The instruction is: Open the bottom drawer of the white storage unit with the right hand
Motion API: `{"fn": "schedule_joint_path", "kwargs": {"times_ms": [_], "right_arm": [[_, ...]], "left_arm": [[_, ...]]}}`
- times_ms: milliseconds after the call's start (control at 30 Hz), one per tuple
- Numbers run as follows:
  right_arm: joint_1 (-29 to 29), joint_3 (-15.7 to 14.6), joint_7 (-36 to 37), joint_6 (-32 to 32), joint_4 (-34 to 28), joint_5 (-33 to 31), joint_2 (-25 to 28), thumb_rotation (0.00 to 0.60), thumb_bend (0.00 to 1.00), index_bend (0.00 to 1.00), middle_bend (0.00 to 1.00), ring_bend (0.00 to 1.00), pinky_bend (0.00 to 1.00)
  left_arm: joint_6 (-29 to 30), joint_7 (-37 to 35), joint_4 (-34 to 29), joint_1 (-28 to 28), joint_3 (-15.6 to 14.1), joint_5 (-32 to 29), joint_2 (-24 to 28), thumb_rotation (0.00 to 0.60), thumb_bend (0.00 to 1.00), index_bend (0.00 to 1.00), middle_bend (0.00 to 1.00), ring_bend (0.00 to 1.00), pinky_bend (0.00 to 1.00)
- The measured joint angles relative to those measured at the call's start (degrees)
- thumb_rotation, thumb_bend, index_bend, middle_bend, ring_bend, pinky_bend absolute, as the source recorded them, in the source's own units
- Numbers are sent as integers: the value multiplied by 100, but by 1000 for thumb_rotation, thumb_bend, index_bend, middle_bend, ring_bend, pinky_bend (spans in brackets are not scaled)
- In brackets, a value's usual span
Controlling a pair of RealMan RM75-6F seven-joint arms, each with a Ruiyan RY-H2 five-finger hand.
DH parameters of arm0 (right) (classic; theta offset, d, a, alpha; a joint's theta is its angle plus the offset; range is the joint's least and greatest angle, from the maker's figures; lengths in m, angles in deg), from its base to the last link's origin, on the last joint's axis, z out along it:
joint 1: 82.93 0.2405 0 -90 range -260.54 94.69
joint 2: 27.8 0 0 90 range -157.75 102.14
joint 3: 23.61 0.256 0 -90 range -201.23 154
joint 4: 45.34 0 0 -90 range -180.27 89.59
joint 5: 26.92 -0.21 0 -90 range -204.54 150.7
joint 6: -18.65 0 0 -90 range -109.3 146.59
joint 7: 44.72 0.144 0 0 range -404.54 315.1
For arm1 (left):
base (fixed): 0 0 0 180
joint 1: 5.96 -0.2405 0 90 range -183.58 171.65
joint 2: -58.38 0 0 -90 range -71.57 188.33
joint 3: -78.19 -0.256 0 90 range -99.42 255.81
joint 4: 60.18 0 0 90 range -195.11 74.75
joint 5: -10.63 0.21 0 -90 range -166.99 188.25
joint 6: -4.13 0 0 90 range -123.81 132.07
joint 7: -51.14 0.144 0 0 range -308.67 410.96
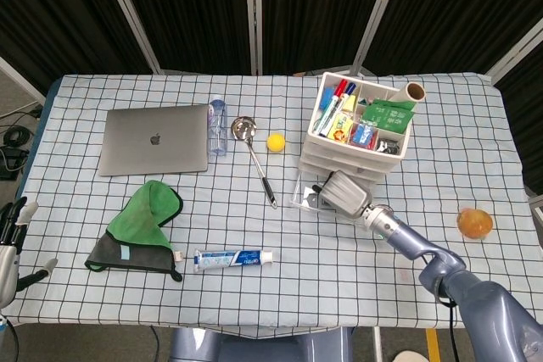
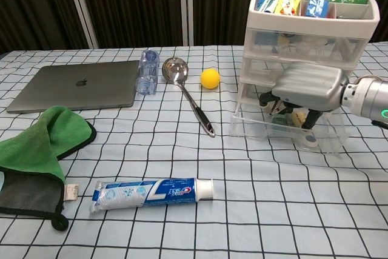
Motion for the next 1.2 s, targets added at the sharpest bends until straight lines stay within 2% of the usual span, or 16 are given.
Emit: {"fn": "schedule_joint_path", "kwargs": {"times_ms": [467, 767, 1200], "right_arm": [[-35, -22, 154, 0, 281, 2, -154, 600, 0, 524, 1000, 1000, 902], [-74, -43, 217, 13, 393, -9, -194, 600, 91, 590, 1000, 1000, 901], [-103, -40, 214, -85, 452, 0, -234, 600, 131, 625, 1000, 1000, 901]], "left_arm": [[-27, 12, 0, 11, -4, -17, -4, 600, 0, 0, 0, 0, 0], [-32, 21, -3, 13, -12, -13, -7, 600, 0, 0, 0, 0, 0], [-44, 24, -7, 17, -11, -29, -4, 600, 0, 0, 0, 0, 0]]}}
